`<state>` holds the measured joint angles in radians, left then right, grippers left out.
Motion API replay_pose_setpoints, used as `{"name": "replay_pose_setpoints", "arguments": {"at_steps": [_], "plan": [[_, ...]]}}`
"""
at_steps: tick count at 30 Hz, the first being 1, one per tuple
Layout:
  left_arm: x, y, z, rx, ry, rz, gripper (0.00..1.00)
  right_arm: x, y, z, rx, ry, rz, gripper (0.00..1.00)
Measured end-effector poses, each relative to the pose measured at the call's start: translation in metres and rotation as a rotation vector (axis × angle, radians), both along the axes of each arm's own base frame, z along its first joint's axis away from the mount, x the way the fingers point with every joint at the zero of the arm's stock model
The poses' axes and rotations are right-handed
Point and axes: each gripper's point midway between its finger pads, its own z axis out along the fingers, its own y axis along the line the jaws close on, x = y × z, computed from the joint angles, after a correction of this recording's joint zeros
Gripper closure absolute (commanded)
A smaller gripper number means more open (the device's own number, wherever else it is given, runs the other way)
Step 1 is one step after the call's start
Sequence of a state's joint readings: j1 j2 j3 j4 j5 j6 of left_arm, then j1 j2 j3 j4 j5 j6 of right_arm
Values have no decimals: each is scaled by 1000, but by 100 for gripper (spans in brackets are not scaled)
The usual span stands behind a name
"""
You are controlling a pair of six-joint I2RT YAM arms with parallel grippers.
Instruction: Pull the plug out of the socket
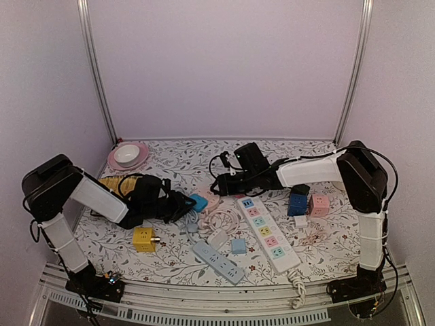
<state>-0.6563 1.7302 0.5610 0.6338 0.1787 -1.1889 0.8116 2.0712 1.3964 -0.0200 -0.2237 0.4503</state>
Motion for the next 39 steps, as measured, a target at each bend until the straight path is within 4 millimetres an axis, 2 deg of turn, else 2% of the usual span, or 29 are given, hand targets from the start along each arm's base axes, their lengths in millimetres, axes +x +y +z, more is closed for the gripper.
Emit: {"name": "replay_pose_setpoints", "arguments": {"at_steps": [3, 10, 23, 29, 39], "plan": [[1, 1, 0, -8, 5, 5, 68, 2, 6, -7, -3, 8, 11, 47], [6, 0, 4, -14, -2, 1, 70, -4, 10, -28, -29, 38, 27, 47], [22, -5, 12, 18, -11, -5, 65, 1, 11, -30, -38, 27, 12, 47], [30, -6, 0, 39, 21, -1, 65, 4, 9, -30, -48, 17, -5, 47], [42, -13, 1, 24, 19, -3, 74, 11, 3, -32, -74, -5, -43, 47]]}}
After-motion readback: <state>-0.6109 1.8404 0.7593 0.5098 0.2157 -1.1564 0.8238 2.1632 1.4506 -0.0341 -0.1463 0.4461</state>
